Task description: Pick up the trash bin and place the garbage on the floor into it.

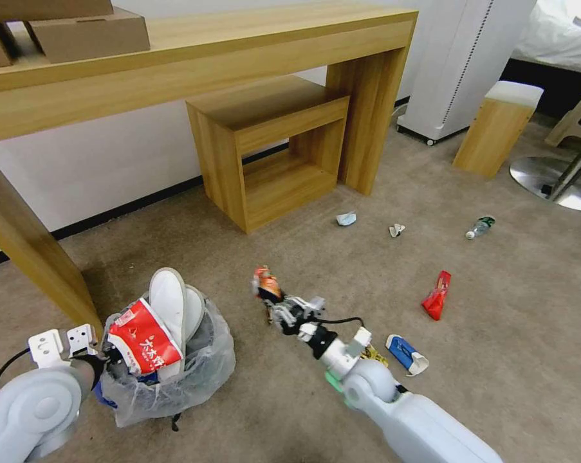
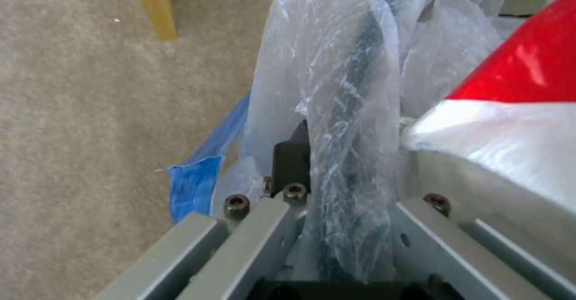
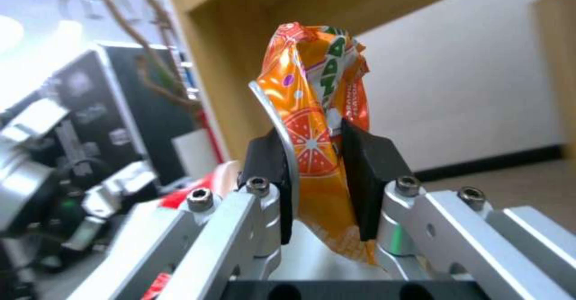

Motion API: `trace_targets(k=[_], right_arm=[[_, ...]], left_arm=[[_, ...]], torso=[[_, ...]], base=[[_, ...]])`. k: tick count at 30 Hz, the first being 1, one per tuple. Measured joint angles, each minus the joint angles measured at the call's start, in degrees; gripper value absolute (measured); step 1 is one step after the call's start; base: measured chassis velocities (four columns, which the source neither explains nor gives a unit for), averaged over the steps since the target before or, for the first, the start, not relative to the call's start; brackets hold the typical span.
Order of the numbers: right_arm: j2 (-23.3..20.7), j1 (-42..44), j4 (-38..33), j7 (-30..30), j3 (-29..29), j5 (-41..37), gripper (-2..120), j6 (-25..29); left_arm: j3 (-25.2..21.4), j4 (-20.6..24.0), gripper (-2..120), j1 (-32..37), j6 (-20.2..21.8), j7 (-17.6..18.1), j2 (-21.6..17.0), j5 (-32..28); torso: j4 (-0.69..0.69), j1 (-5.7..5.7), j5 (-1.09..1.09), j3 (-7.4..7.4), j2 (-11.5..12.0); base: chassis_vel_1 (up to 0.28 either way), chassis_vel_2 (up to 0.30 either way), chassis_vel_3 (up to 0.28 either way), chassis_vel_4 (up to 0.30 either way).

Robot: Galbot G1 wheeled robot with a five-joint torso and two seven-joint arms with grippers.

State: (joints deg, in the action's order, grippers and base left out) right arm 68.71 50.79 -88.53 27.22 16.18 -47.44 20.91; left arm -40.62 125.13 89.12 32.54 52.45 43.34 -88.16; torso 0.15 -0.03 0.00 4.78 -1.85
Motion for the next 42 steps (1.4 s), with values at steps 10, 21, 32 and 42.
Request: trace_targets(k=[10,21,32,42], right_arm=[[5.95,-7.79,4.87,-4.25,8.63,-2.89,18,-1.41],[6.67,-6.70,5.37,-6.26,10.46,-3.98,18,-2.36],[5.62,-5.46,3.55,-5.81,10.48,-5.36,18,-3.09],[5.51,-3.92,3.86,-6.02,12.95,-4.76,18,-3.23]], left_arm=[[0.00,3.05,0,-1.22,-0.46,4.45,-0.34,-5.98],[-0.81,3.93,0,-1.71,-0.94,6.07,-1.55,-8.72],[-0.06,2.22,0,-1.99,-0.94,5.67,-1.03,-7.32],[-0.07,2.08,0,-1.81,-1.09,5.69,-0.44,-6.56]], torso=[[-0.03,0.00,-0.01,0.00,0.00],[-0.01,0.00,0.00,-0.01,0.00],[-0.02,0.00,0.00,-0.01,0.00],[-0.01,0.00,0.00,-0.01,0.00]], base=[[0.000,0.000,0.000,0.000],[0.000,0.000,0.000,0.000],[0.000,0.000,0.000,0.000],[0.000,0.000,0.000,0.000]])
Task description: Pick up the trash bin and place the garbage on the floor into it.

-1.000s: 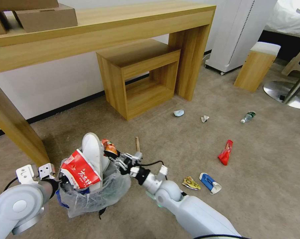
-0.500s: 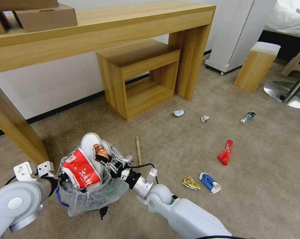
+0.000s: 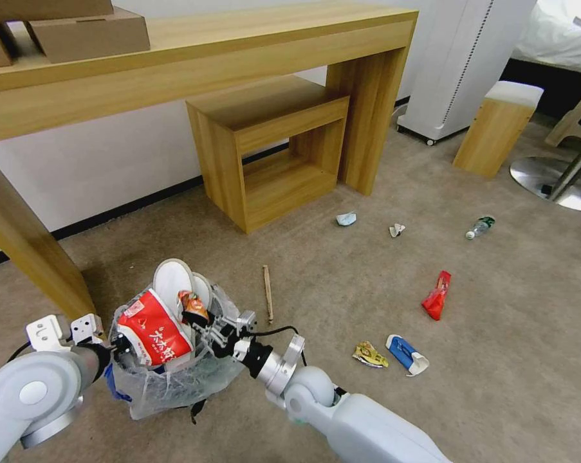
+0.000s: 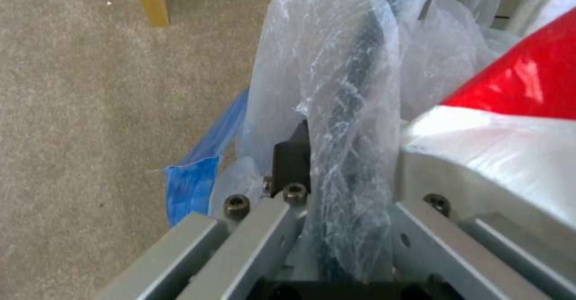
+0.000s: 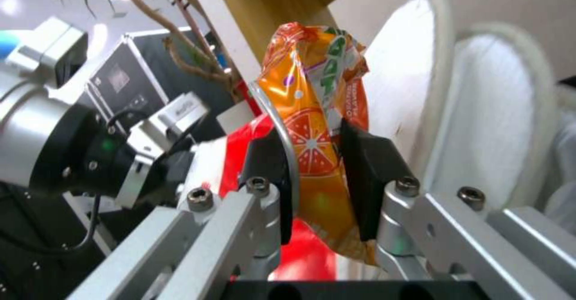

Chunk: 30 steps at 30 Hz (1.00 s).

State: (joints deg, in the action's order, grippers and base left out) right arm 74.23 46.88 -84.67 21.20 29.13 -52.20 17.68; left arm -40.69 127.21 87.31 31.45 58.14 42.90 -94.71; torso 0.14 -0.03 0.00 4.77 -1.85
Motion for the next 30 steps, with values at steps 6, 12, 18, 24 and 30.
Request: trace_targets(k=[6,12,18,24,30], right_arm=[[0.38,-0.52,1.02,-2.38,2.21,0.20,18,-0.05],[0.00,-0.32,0.42,-6.11,2.73,0.15,18,-1.14],[-0.61,-0.26,0.02,-7.90,2.88,0.42,18,-1.83],[-0.58,-0.91,-0.03,-8.61,3.00,1.16,20,-1.86],[-0.70,-1.56,0.15,-8.43,3.22,1.43,38,-1.81]], left_arm=[[0.11,0.95,0,0.48,-0.05,0.28,1.18,0.79],[0.04,1.09,0,0.96,-0.03,0.14,1.20,1.43],[0.14,0.90,0,0.66,-0.04,0.06,0.70,1.47],[0.27,0.88,0,0.68,-0.13,-0.01,0.54,1.65],[0.18,0.89,0,0.69,-0.20,-0.08,0.16,1.61]], torso=[[-0.01,0.00,0.00,0.00,0.00],[-0.01,0.00,0.00,0.00,0.00],[0.00,0.00,0.00,0.00,-0.01],[0.00,0.00,0.00,0.00,0.00],[-0.01,0.00,0.00,0.00,0.00]], base=[[0.000,0.000,0.000,0.000],[0.000,0.000,0.000,0.000],[0.000,0.000,0.000,0.000],[0.000,0.000,0.000,0.000],[0.000,0.000,0.000,0.000]])
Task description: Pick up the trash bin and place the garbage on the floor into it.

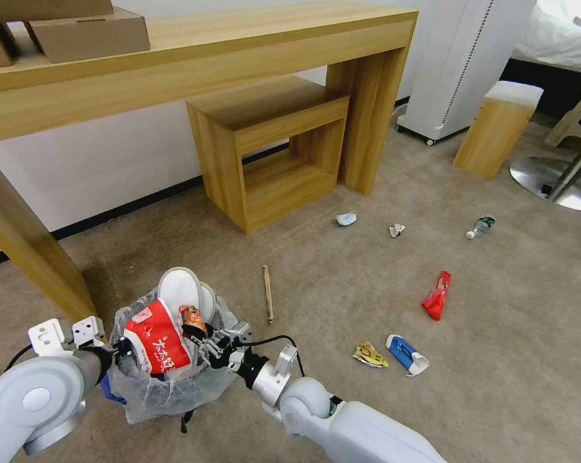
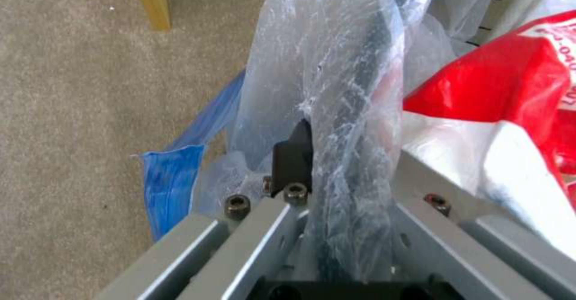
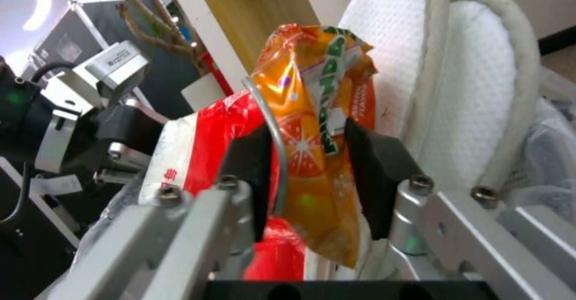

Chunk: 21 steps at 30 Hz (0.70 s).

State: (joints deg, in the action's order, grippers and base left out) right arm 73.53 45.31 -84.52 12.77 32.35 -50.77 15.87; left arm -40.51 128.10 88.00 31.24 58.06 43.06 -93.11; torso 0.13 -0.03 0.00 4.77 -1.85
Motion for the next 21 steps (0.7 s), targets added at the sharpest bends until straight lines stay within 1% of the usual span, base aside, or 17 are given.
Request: trace_targets(k=[1,3,4,5,6,7,8,11,12,16,21], right_arm=[[-0.06,-0.08,0.00,-0.07,-0.03,0.00,41,-0.20],[-0.43,-0.36,-0.18,-0.15,-0.08,-0.23,52,-0.85],[-0.55,-0.51,-0.33,-0.15,-0.05,-0.40,56,-1.08],[-0.55,-0.51,-0.33,-0.15,-0.05,-0.40,56,-1.08],[-0.74,-0.74,-0.37,-0.18,0.02,-0.56,63,-1.28],[-0.78,-0.89,-0.36,-0.19,0.07,-0.58,66,-1.35],[-0.78,-0.89,-0.36,-0.19,0.07,-0.58,66,-1.35],[-0.69,-1.35,-0.23,-0.23,0.33,-0.64,80,-1.37],[-0.69,-1.35,-0.23,-0.23,0.33,-0.64,80,-1.37],[-0.41,-2.09,0.03,-0.33,0.74,-0.67,98,-1.39],[-0.38,-2.52,0.06,-0.35,0.79,-0.76,100,-1.40]], left_arm=[[0.00,0.00,0,-0.05,0.00,0.00,-0.02,0.00],[0.03,-0.15,0,-0.13,-0.01,-0.07,-0.10,-0.02],[0.08,-0.28,0,-0.18,-0.01,-0.12,-0.10,-0.02],[0.08,-0.28,0,-0.18,-0.01,-0.12,-0.10,-0.02],[0.11,-0.48,0,-0.25,0.00,-0.14,-0.11,0.06],[0.15,-0.59,0,-0.29,-0.01,-0.18,-0.11,0.09],[0.15,-0.59,0,-0.29,-0.01,-0.18,-0.11,0.09],[0.30,-0.76,0,-0.42,0.02,-0.30,-0.08,0.12],[0.30,-0.76,0,-0.42,0.02,-0.30,-0.08,0.12],[0.39,-1.06,0,-0.34,0.13,-0.54,0.33,0.66],[0.39,-1.09,0,-0.17,0.20,-0.70,0.77,1.03]], torso=[[0.00,0.00,0.00,0.00,0.00],[0.00,0.00,0.00,0.00,0.00],[0.00,0.00,0.00,0.00,0.00],[0.00,0.00,0.00,0.00,0.00],[0.00,0.00,0.00,0.00,0.00],[0.00,0.00,0.00,0.00,0.00],[0.00,0.00,0.00,0.00,0.00],[0.00,0.00,0.00,0.00,0.00],[0.00,0.00,0.00,0.00,0.00],[0.00,0.00,0.00,0.00,0.00],[0.00,0.00,0.00,0.00,0.00]], base=[[0.000,0.000,0.000,0.000],[0.000,0.000,0.000,0.000],[0.000,0.000,0.000,0.000],[0.000,0.000,0.000,0.000],[0.000,0.000,0.000,0.000],[0.000,0.000,0.000,0.000],[0.000,0.000,0.000,0.000],[0.000,0.000,0.000,0.000],[0.000,0.000,0.000,0.000],[0.000,0.000,0.000,0.000],[0.000,0.000,0.000,0.000]])
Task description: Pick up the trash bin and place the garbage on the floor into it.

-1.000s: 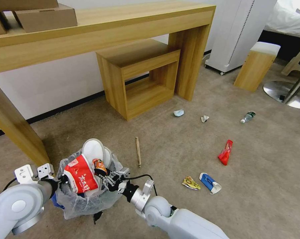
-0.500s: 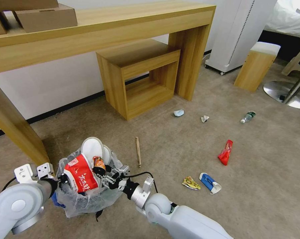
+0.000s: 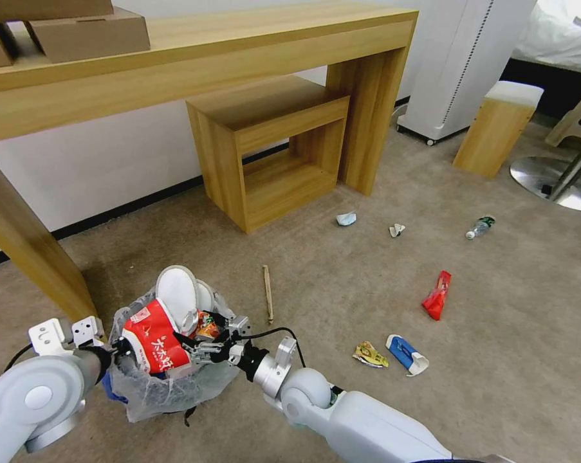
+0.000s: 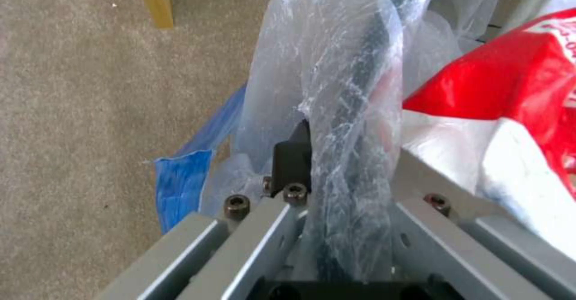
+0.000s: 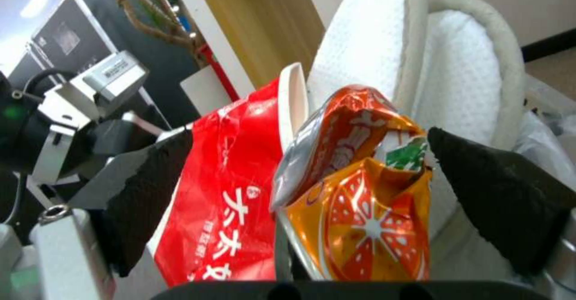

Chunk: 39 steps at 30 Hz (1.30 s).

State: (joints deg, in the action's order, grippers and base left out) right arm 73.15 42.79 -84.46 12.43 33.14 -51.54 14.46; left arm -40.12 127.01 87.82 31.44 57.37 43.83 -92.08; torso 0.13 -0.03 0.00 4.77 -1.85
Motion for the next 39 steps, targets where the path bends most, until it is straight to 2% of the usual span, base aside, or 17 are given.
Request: trace_targets(k=[11,18,22,24,26,29,32,34,36,39], right_arm=[[-0.96,-3.29,-3.04,-1.31,-1.15,-0.89,100,-0.61],[-2.09,-4.41,-5.91,-1.66,-5.74,-0.94,100,-0.74],[-4.04,-6.08,-7.25,-5.59,-10.07,-0.49,100,-1.26],[-6.65,-6.49,-7.99,-11.14,-13.08,0.90,100,-2.52],[-7.29,-6.47,-8.04,-12.49,-13.81,1.29,100,-2.76],[-10.86,-3.50,-8.34,-18.18,-18.41,2.85,100,-3.15],[-12.09,0.27,-8.70,-20.40,-21.55,4.42,100,-3.41],[-12.11,0.44,-8.71,-20.49,-21.69,4.52,100,-3.41],[-12.33,5.54,-9.42,-23.53,-25.26,7.46,100,-3.40],[-11.94,8.24,-10.42,-25.06,-27.29,8.76,100,-3.16]], left_arm=[[-0.54,0.15,0,0.72,0.19,-0.11,0.82,0.74],[-0.54,-0.91,0,0.31,0.20,-0.13,1.23,0.82],[-0.55,-1.39,0,0.09,0.20,-0.35,1.30,0.77],[-0.68,-1.38,0,-0.33,0.20,-0.64,1.27,0.62],[-0.70,-1.38,0,-0.42,0.19,-0.68,1.23,0.55],[-0.62,-1.31,0,-0.52,0.25,-1.50,0.94,0.80],[-0.32,-1.16,0,-0.61,0.57,-2.06,0.88,1.22],[-0.30,-1.13,0,-0.61,0.58,-2.08,0.88,1.23],[0.23,-0.61,0,-0.87,0.85,-2.68,0.63,1.61],[0.44,-0.38,0,-1.02,0.91,-2.85,0.48,1.65]], torso=[[0.00,0.00,0.00,0.00,0.00],[0.00,0.00,0.01,0.00,0.00],[-0.01,0.00,0.01,0.00,0.00],[0.00,0.00,0.00,0.01,0.00],[0.01,0.00,0.01,0.00,0.00],[0.01,0.00,0.02,0.00,0.00],[0.01,0.00,0.01,0.00,0.00],[0.00,0.00,0.01,0.00,0.00],[0.01,0.00,0.02,0.00,0.00],[0.01,0.00,0.01,0.00,0.00]], base=[[0.000,0.000,0.000,0.000],[0.000,0.000,0.000,0.000],[0.000,0.000,0.000,0.000],[0.000,0.000,0.000,0.000],[0.000,0.000,0.000,0.000],[0.000,0.000,0.000,0.000],[0.000,0.000,0.000,0.000],[0.000,0.000,0.000,0.000],[0.000,0.000,0.000,0.000],[0.000,0.000,0.000,0.000]])
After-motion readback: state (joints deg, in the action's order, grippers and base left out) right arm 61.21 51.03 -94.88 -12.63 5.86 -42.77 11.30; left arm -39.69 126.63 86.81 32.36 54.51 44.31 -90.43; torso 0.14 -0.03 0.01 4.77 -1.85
